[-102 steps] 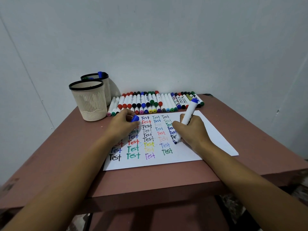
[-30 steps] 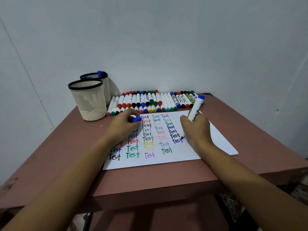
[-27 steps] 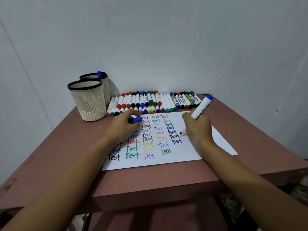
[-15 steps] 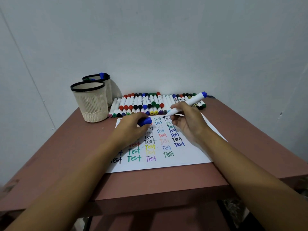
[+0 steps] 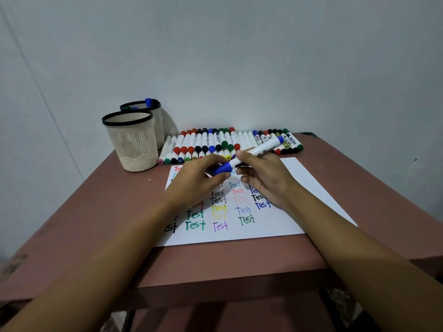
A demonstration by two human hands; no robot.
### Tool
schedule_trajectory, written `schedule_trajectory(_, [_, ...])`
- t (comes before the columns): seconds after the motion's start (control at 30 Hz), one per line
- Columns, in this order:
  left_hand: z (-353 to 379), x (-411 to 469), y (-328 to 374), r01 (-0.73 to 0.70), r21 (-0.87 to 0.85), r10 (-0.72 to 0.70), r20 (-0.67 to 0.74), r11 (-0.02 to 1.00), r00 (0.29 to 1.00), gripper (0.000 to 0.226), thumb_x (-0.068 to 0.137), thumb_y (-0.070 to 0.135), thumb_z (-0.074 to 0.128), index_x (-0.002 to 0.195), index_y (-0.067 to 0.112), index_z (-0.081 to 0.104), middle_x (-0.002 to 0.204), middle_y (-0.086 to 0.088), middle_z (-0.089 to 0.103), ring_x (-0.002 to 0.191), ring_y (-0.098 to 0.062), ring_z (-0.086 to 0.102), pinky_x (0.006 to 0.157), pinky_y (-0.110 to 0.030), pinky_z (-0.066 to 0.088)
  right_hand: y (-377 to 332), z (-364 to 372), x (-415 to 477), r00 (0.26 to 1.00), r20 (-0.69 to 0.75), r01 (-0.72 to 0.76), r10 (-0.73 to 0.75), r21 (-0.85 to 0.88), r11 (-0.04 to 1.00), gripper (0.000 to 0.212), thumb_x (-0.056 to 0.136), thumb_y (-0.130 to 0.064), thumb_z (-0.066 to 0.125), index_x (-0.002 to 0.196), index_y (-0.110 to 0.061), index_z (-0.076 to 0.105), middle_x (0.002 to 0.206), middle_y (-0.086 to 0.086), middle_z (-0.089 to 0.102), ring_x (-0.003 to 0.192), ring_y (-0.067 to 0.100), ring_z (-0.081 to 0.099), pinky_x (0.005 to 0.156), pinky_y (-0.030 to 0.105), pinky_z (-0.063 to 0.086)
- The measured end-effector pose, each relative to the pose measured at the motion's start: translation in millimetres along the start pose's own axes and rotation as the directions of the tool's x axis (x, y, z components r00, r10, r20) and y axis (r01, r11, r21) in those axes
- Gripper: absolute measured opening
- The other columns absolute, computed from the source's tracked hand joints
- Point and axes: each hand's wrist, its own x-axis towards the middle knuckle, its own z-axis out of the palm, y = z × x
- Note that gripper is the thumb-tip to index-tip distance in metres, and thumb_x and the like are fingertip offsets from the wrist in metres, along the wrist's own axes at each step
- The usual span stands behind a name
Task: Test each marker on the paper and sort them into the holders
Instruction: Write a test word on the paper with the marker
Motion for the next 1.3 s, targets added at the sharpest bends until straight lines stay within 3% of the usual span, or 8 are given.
schedule_trajectory(0.27, [3.5,-3.5,10.5,0.056,-0.163,-0.064,-0.045,0.985,0.997,0.016,0.087,0.016,0.063,0.1,0.008,0.069,0.08,-0.015,0.068,0.074,-0.029,0.061,0.065,-0.031,0.046,0.3,-2.8,-3.2,0.998,0.06,-0.026,0.023,0.05,0.998,0.024,0.09,-0.019,0.062,0.066,-0.012,0.058,0.052,-0.002,0.05,0.046,0.006,0.044,0.042,0.016,0.034])
schedule_trajectory(0.43, [6.3,-2.3,13.9,0.113,-0.291,-0.123,-0.016,0.95,0.992,0.015,0.088,0.016,0.061,0.099,0.007,0.069,0.07,0.003,0.063,0.058,0.001,0.055,0.056,-0.011,0.042,2.2,-2.3,-2.8,0.995,0.068,-0.084,0.076,0.128,0.988,0.018,0.089,-0.02,0.061,0.074,-0.011,0.056,0.051,-0.002,0.051,0.045,0.006,0.045,0.042,0.016,0.035])
schedule_trajectory(0.7, [7.8,0.8,14.0,0.18,-0.411,-0.198,-0.001,0.894,0.98,0.006,0.088,0.013,0.061,0.091,0.009,0.065,0.07,0.001,0.058,0.05,0.003,0.049,0.053,-0.011,0.04,0.0,-1.7,-1.1,0.989,0.054,-0.147,0.141,0.155,0.977,0.018,0.088,-0.02,0.063,0.073,-0.01,0.06,0.055,0.0,0.055,0.046,0.007,0.049,0.041,0.015,0.036])
schedule_trajectory(0.93, [-5.0,10.9,8.6,0.268,-0.804,-0.427,0.019,0.531,0.904,0.009,0.086,0.005,0.06,0.082,0.013,0.061,0.065,0.0,0.05,0.056,-0.008,0.05,0.058,-0.021,0.048,-2.6,-4.5,2.7,0.98,-0.029,-0.164,0.195,0.436,0.885,0.02,0.082,-0.029,0.066,0.087,-0.01,0.063,0.069,0.005,0.06,0.055,0.012,0.058,0.047,0.02,0.048])
schedule_trajectory(1.0, [-14.3,14.0,7.6,0.221,-0.849,-0.443,-0.017,0.48,0.897,0.009,0.087,0.002,0.058,0.084,0.011,0.06,0.071,-0.003,0.058,0.062,-0.01,0.059,0.064,-0.023,0.055,-0.7,-8.5,5.8,0.982,-0.124,-0.1,0.143,0.304,0.947,0.022,0.092,-0.031,0.058,0.091,-0.01,0.064,0.074,0.004,0.062,0.062,0.013,0.059,0.054,0.023,0.05])
schedule_trajectory(1.07, [-25.7,19.1,4.2,0.204,-0.817,-0.455,-0.08,0.54,0.887,0.005,0.088,0.003,0.058,0.089,0.008,0.059,0.082,-0.007,0.064,0.068,-0.012,0.066,0.064,-0.023,0.056,4.6,-8.5,5.5,0.98,-0.2,-0.016,-0.023,-0.19,0.982,0.019,0.096,-0.029,0.052,0.097,-0.013,0.062,0.084,-0.001,0.059,0.075,0.015,0.057,0.063,0.022,0.045])
schedule_trajectory(1.17, [-50.2,35.4,-1.1,0.229,-0.645,-0.475,-0.236,0.729,0.848,0.013,0.089,0.008,0.059,0.101,0.005,0.056,0.09,-0.009,0.064,0.073,-0.014,0.067,0.064,-0.021,0.056,21.3,-12.5,5.6,0.965,-0.028,0.118,-0.261,-0.841,0.528,0.027,0.097,-0.023,0.05,0.114,-0.01,0.065,0.109,0.002,0.061,0.103,0.019,0.056,0.078,0.024,0.044])
schedule_trajectory(1.3, [-96.6,69.5,-1.6,0.2,-0.378,-0.37,-0.457,0.904,0.809,0.027,0.087,0.01,0.059,0.111,0.013,0.047,0.088,-0.008,0.062,0.073,-0.016,0.064,0.065,-0.025,0.056,31.6,-15.8,6.2,0.985,0.13,0.156,-0.114,-0.955,0.253,0.037,0.097,-0.026,0.048,0.128,-0.009,0.058,0.134,0.008,0.054,0.124,0.022,0.047,0.103,0.03,0.039])
